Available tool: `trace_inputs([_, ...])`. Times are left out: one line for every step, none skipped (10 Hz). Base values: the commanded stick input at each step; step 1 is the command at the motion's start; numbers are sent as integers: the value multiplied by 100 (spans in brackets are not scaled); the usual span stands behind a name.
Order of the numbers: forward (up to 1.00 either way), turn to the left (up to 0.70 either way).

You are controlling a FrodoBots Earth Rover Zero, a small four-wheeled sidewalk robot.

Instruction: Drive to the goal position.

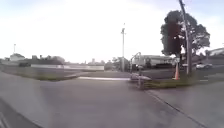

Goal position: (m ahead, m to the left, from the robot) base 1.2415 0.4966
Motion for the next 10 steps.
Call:
trace_inputs([45,-27])
trace_inputs([45,-27])
trace_inputs([45,0])
trace_inputs([45,0])
trace_inputs([45,0])
trace_inputs([45,0])
trace_inputs([45,0])
trace_inputs([45,0])
trace_inputs([45,0])
trace_inputs([45,0])
